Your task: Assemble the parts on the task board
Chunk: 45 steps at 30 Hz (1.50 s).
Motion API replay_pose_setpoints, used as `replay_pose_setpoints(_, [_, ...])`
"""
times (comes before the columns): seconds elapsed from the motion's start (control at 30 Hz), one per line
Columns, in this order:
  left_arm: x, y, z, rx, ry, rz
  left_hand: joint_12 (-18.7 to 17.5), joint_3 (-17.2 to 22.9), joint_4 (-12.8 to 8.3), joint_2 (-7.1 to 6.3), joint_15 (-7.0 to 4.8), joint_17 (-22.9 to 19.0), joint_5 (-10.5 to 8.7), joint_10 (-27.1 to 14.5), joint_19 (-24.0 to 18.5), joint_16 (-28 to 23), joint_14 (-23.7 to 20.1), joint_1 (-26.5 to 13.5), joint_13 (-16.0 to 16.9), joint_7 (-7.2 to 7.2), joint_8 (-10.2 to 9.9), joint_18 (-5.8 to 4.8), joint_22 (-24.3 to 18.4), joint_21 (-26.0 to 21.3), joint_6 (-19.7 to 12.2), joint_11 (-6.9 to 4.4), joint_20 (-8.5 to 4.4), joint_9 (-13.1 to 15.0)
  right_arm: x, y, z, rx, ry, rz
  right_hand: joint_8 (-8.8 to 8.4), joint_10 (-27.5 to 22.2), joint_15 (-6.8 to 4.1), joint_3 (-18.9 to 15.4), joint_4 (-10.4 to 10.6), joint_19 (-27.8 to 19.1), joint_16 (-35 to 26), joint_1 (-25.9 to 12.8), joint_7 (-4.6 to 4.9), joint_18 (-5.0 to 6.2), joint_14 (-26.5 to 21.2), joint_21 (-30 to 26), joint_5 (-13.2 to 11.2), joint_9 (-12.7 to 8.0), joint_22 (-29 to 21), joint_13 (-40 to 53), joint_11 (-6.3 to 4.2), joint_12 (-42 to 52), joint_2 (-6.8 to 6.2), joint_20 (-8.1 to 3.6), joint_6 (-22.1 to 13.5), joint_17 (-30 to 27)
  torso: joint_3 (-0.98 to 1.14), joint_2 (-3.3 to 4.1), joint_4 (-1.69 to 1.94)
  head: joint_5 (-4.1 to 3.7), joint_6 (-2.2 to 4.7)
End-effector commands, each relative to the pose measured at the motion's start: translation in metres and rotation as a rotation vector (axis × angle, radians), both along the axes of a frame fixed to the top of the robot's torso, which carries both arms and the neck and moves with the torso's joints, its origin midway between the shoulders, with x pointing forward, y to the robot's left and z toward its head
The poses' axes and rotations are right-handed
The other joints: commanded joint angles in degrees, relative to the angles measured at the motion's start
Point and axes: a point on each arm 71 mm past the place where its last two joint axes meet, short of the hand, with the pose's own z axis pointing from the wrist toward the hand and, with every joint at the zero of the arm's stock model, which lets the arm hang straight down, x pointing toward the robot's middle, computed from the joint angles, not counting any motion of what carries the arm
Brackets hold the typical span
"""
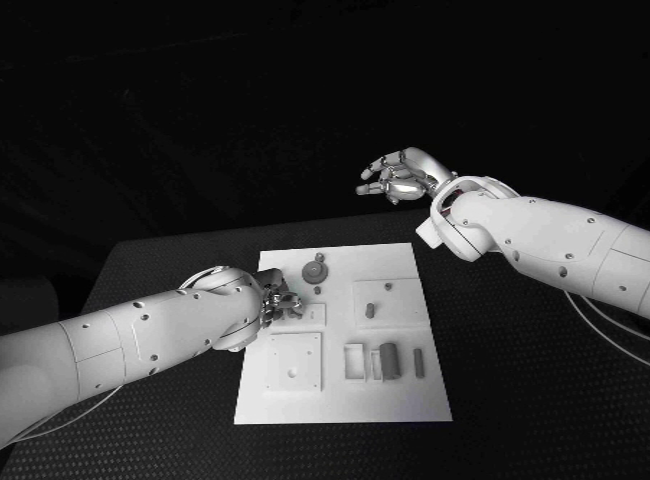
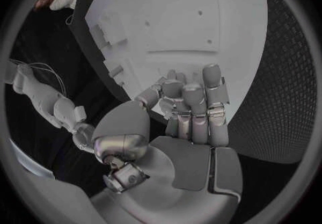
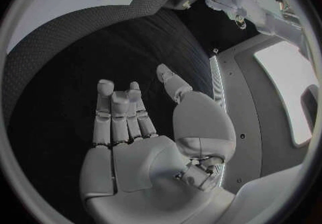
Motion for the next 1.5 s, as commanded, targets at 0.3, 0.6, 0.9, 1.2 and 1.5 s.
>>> replay_pose_setpoints(0.3, [-0.001, -0.004, -0.001, -0.008, -0.005, -0.011, 0.2, 0.2, -0.1, 0.77, -0.69, -0.2, 0.12, -0.3, 0.9, 0.3, -0.9, 0.0, -0.1, -3.76, 0.3, 0.46, 1.1, -0.2, 5.8, -0.65, -0.96, 0.1, 0.0, 0.001, 0.0, -0.001, 0.007, 0.013, -0.03, -0.6, 0.01, -0.3, -0.1, -0.2, 0.0, -0.2, 0.47, 0.64, -0.4, -0.2, -0.1, -0.1, 0.3, -0.1, -0.05, -0.2, 0.59, 0.17, -0.1, -0.1, 0.0, 0.0, -0.01, -0.01, 0.01])
replay_pose_setpoints(0.6, [-0.004, -0.006, -0.006, 0.011, -0.01, -0.028, 0.2, 0.2, -0.1, 0.75, -0.71, -0.4, 0.11, -0.3, 1.0, 0.4, -0.9, 0.1, -0.1, -3.74, 0.2, 0.45, 1.1, -0.2, 5.7, -0.63, -0.97, 0.2, -0.001, 0.001, 0.0, -0.002, 0.009, 0.014, -0.03, -0.6, 0.01, -0.3, -0.1, -0.2, 0.0, -0.2, 0.48, 0.64, -0.4, -0.3, -0.1, -0.1, 0.3, -0.1, -0.05, -0.2, 0.58, 0.17, -0.1, -0.1, 0.02, 0.01, -0.02, -0.08, -0.11])
replay_pose_setpoints(0.9, [-0.007, -0.005, -0.008, 0.043, -0.011, -0.053, 0.3, 0.2, -0.1, 0.73, -0.73, -0.6, 0.11, -0.3, 0.9, 0.6, -1.0, 0.1, -0.2, -3.72, 0.1, 0.45, 1.1, -0.2, 5.7, -0.61, -0.98, 0.2, -0.001, 0.0, -0.001, -0.002, 0.012, 0.016, -0.03, -0.6, 0.01, -0.4, 0.0, -0.2, 0.0, -0.3, 0.48, 0.64, -0.4, -0.3, -0.1, -0.1, 0.3, -0.2, -0.04, -0.2, 0.58, 0.17, -0.1, -0.1, 0.0, 0.0, 0.02, -0.09, -0.34])
replay_pose_setpoints(1.2, [-0.009, 0.0, -0.011, 0.078, -0.027, -0.074, 0.3, 0.2, -0.1, 0.42, -0.73, -1.0, 0.09, -0.4, 0.9, 0.8, -1.1, 0.4, -0.3, -3.7, -0.1, 0.44, 1.2, -0.3, 5.6, -0.59, -1.0, 0.3, -0.001, -0.001, -0.001, -0.003, 0.013, 0.014, -0.04, -0.6, 0.01, -0.4, 0.0, -0.2, 0.0, -0.4, 0.48, 0.64, -0.4, -0.3, -0.1, -0.1, 0.4, -0.2, -0.04, -0.2, 0.58, 0.17, -0.1, -0.1, 0.0, 0.0, 0.02, -0.19, -0.55])
replay_pose_setpoints(1.5, [-0.013, -0.002, -0.013, 0.101, -0.04, -0.097, 0.3, 0.1, -0.1, 0.31, -0.71, -1.3, 0.08, -0.4, 0.9, 1.0, -1.1, 0.5, -0.3, -3.67, -0.2, 0.42, 1.2, -0.3, 5.6, -0.57, -0.99, 0.3, -0.001, -0.001, -0.001, -0.003, 0.014, 0.015, -0.04, -0.6, 0.02, -0.4, 0.0, -0.2, 0.0, -0.4, 0.49, 0.64, -0.4, -0.3, -0.1, -0.1, 0.4, -0.2, -0.03, -0.2, 0.6, 0.17, -0.1, -0.1, 0.0, 0.01, 0.0, -0.13, -0.58])
